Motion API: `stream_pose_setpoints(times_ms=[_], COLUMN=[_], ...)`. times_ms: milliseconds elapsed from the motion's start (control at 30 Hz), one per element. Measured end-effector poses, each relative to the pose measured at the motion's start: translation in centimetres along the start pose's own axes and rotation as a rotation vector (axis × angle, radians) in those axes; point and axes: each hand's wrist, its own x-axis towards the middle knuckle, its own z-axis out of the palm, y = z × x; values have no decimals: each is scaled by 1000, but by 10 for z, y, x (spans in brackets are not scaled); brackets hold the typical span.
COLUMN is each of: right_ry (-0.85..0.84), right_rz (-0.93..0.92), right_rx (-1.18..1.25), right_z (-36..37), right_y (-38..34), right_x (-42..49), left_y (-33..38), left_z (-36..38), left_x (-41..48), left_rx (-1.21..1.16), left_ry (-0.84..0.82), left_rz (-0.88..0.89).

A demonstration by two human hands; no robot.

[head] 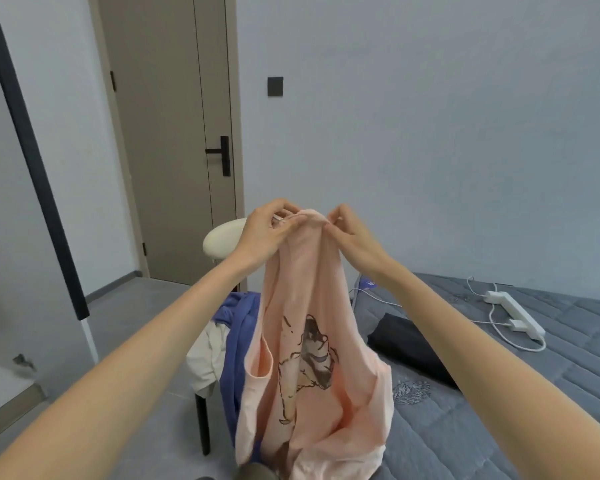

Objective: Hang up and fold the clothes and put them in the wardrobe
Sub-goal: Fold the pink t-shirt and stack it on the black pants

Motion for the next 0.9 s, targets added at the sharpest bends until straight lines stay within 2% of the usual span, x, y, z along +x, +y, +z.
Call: stream_pose_setpoints(times_ms=[67,267,467,567,733,900], right_ry=[92,365,442,508,572,623], right_rz=[6,61,42,45,91,135], right_rx=[0,-1,17,48,138,205], right_z=[-1,-19,-35,-40,-48,-70], right_y=[-6,-22,-33,-37,-38,-32], right_x=[7,29,42,49,56,57], left_y=[-4,-21,-38,-49,-71,-86], left_z=[4,33,73,95,120,127], left_x=[-7,-43,-72,-85,-91,-87], left_rx=[-18,-47,48,85,59,-6], left_ry=[16,-96,-444,-549,-506,-285], left_rz=[-65,-308,-394,-384,-332,-401])
